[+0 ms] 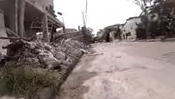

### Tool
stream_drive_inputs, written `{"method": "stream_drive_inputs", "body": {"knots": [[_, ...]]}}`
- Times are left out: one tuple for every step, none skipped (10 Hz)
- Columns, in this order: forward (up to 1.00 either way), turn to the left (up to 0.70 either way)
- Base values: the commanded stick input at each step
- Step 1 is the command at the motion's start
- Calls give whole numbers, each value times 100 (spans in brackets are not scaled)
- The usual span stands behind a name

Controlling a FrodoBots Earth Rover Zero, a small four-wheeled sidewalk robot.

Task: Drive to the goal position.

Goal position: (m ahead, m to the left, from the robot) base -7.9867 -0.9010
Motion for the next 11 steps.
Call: {"method": "stream_drive_inputs", "body": {"knots": [[6,0],[6,0],[6,0],[6,0],[6,0],[6,0],[6,0],[6,0],[6,0],[6,0],[6,0]]}}
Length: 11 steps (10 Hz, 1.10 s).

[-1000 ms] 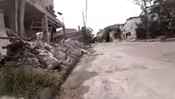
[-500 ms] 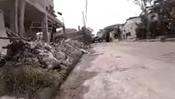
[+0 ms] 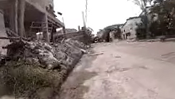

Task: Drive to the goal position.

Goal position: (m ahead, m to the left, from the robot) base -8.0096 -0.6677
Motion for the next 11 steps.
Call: {"method": "stream_drive_inputs", "body": {"knots": [[6,0],[6,0],[6,0],[6,0],[6,0],[6,0],[6,0],[6,0],[6,0],[6,0],[6,0]]}}
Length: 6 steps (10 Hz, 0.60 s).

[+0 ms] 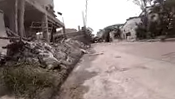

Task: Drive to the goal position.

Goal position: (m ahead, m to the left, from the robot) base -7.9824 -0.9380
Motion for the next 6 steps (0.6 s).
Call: {"method": "stream_drive_inputs", "body": {"knots": [[6,0],[6,0],[6,0],[6,0],[6,0],[6,0]]}}
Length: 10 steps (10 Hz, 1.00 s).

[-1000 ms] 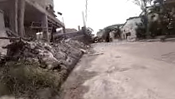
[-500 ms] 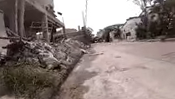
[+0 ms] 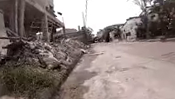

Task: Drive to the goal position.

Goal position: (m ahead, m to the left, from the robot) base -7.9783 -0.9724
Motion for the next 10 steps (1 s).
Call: {"method": "stream_drive_inputs", "body": {"knots": [[6,0],[6,0],[6,0],[6,0],[6,0],[6,0],[6,0],[6,0],[6,0],[6,0]]}}
